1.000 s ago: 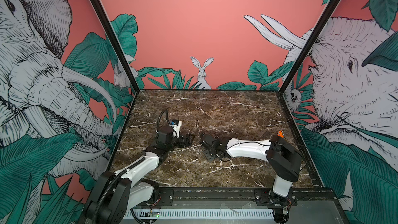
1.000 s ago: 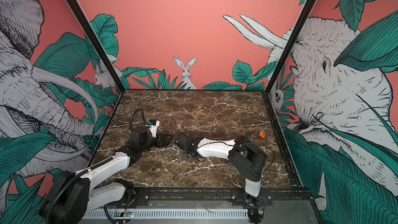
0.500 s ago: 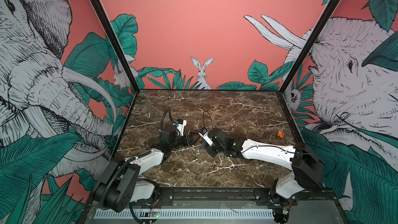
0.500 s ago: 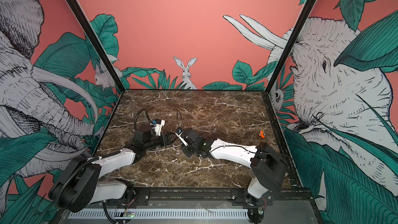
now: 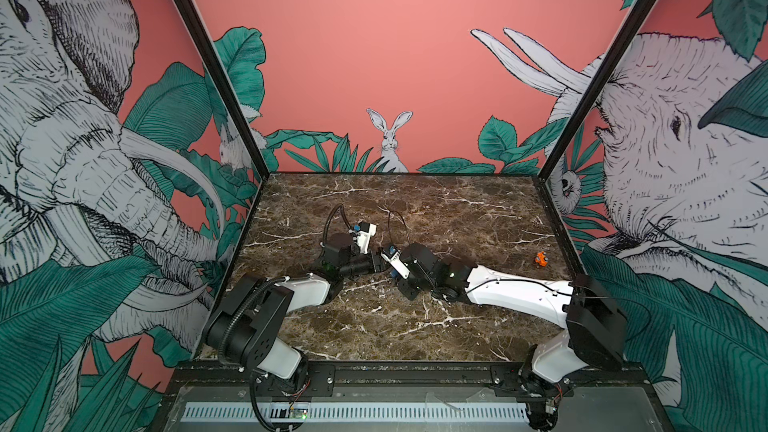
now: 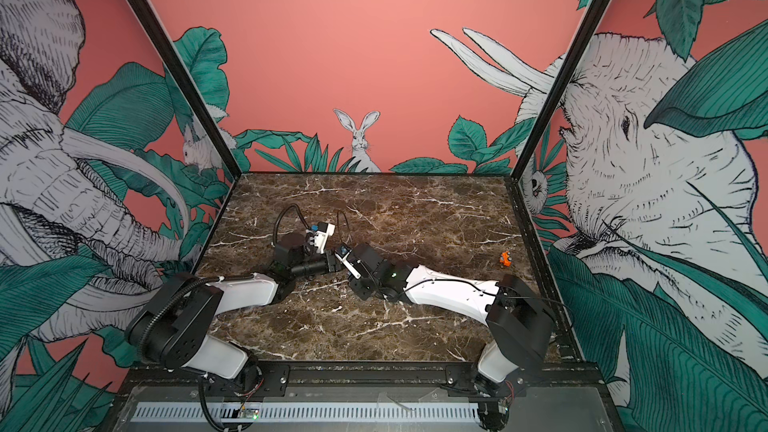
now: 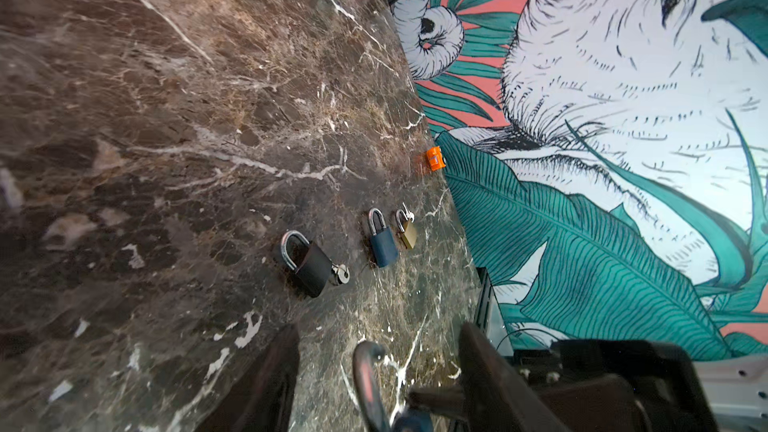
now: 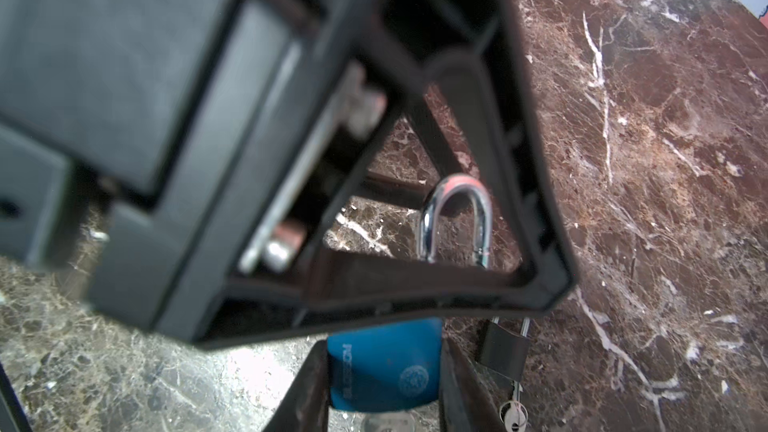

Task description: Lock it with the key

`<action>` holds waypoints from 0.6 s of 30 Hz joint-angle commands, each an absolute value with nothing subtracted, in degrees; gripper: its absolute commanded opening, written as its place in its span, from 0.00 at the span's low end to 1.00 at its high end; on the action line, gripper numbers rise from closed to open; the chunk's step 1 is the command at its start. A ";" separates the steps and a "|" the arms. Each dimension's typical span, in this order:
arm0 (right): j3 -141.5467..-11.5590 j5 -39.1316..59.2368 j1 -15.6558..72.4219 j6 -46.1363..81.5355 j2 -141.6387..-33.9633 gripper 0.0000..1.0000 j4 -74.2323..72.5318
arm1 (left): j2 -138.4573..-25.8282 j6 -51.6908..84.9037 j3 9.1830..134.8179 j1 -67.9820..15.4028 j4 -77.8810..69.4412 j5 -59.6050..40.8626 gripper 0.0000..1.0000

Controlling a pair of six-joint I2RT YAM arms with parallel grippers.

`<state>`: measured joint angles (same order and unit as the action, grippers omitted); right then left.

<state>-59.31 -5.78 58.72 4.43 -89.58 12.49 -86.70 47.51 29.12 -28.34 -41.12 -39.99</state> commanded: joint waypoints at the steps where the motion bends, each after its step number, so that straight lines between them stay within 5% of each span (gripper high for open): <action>1: -60.56 -7.78 59.06 3.87 -88.53 0.12 11.44 | -87.04 48.52 30.59 -29.02 -44.49 -42.17 0.56; 14: -60.45 -8.78 58.99 2.98 -88.03 0.12 11.65 | -91.11 50.54 31.14 -29.17 -48.99 -43.77 0.22; 16: -60.31 -9.36 59.04 3.00 -87.95 0.13 11.35 | -91.74 50.71 31.25 -29.14 -49.47 -43.86 0.06; 18: -60.05 -9.98 58.92 3.31 -87.74 0.15 11.25 | -92.49 50.41 31.37 -29.18 -49.40 -44.20 0.00</action>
<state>-59.13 -8.14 58.72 3.60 -89.58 13.32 -91.26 50.50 30.52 -29.21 -47.72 -43.97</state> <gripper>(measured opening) 0.343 0.066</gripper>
